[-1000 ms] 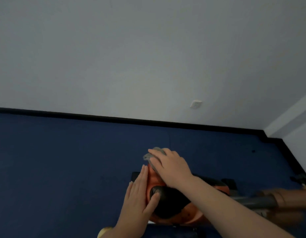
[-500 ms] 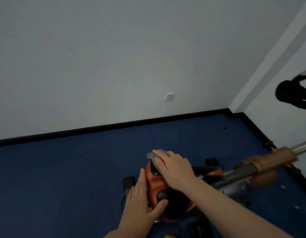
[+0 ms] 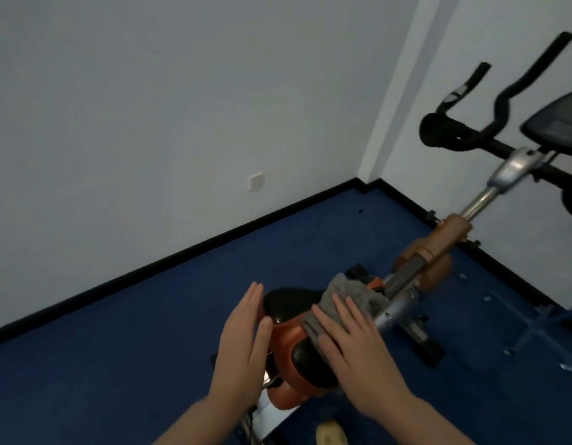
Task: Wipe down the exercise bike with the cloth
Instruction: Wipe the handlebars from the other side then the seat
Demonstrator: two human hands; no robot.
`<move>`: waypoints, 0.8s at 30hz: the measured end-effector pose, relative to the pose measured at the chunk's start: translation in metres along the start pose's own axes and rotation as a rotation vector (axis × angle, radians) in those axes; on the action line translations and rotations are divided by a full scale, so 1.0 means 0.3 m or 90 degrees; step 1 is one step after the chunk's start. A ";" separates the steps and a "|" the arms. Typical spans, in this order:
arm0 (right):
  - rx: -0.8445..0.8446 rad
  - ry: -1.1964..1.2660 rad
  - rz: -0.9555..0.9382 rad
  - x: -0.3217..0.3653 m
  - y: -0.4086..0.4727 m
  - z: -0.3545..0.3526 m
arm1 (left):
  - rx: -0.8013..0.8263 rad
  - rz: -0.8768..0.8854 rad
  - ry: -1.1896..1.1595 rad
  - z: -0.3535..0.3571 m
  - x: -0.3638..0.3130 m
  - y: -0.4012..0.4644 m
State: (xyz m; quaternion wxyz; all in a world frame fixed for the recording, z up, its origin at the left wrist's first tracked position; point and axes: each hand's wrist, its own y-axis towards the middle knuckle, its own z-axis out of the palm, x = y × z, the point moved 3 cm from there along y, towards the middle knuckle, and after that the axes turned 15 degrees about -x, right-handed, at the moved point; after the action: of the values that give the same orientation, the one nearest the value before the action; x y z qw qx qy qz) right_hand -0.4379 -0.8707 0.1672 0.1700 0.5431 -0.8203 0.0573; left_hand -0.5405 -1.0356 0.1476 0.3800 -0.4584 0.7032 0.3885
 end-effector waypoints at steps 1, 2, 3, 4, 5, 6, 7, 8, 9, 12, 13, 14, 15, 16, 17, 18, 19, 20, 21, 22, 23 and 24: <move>-0.022 -0.007 0.045 0.035 0.005 0.008 | 0.008 0.030 0.006 0.012 -0.014 0.042; -0.041 -0.027 0.076 0.075 0.001 0.026 | 0.023 0.047 0.012 0.026 -0.022 0.082; -0.054 -0.052 0.094 0.115 -0.016 0.050 | 0.050 0.051 0.018 0.040 -0.022 0.116; -0.063 -0.072 0.100 0.154 -0.043 0.070 | 0.093 0.041 0.020 0.054 -0.014 0.144; -0.072 -0.078 0.098 0.181 -0.073 0.081 | 0.151 0.018 0.007 0.068 0.001 0.161; -0.079 -0.067 0.090 0.194 -0.096 0.078 | 0.204 0.002 -0.005 0.081 0.017 0.170; -0.101 -0.067 0.073 0.192 -0.107 0.069 | 0.235 0.005 -0.012 0.088 0.031 0.175; -0.103 -0.064 0.048 0.181 -0.106 0.064 | 0.244 0.022 -0.010 0.090 0.043 0.179; -0.111 -0.051 0.033 0.165 -0.094 0.064 | 0.240 0.035 -0.011 0.091 0.053 0.181; -0.117 0.036 0.105 0.129 -0.031 0.064 | 0.201 0.040 -0.023 0.097 0.064 0.185; -0.143 0.037 0.141 0.134 -0.017 0.066 | 0.188 0.043 -0.026 0.100 0.062 0.182; -0.173 0.043 0.170 0.152 -0.012 0.070 | 0.177 0.048 -0.025 0.103 0.059 0.179; -0.204 0.062 0.198 0.176 -0.019 0.074 | 0.173 0.053 -0.022 0.103 0.057 0.174; -0.217 0.074 0.211 0.207 -0.039 0.083 | 0.173 0.057 -0.019 0.103 0.055 0.172; -0.220 0.073 0.205 0.238 -0.070 0.100 | 0.176 0.061 -0.015 0.101 0.054 0.172; -0.218 0.046 0.177 0.264 -0.105 0.115 | 0.181 0.066 -0.012 0.099 0.053 0.173; -0.223 0.024 0.141 0.285 -0.142 0.123 | 0.184 0.069 -0.013 0.097 0.052 0.174; -0.232 0.005 0.117 0.290 -0.166 0.125 | 0.185 0.069 -0.018 0.097 0.053 0.174; -0.228 0.007 0.117 0.283 -0.173 0.125 | 0.188 0.067 -0.024 0.097 0.053 0.174; -0.234 0.025 0.136 0.267 -0.163 0.124 | 0.190 0.065 -0.027 0.098 0.053 0.175; -0.220 0.052 0.184 0.244 -0.143 0.124 | 0.190 0.067 -0.027 0.099 0.052 0.177; -0.214 0.056 0.232 0.218 -0.114 0.119 | 0.189 0.073 -0.023 0.099 0.050 0.179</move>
State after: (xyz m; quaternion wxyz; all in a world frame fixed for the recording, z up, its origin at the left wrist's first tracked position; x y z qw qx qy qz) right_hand -0.4375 -0.9515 0.1529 0.2805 0.3475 -0.8944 -0.0261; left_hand -0.5900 -0.9992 0.1328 0.4337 -0.3492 0.7709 0.3092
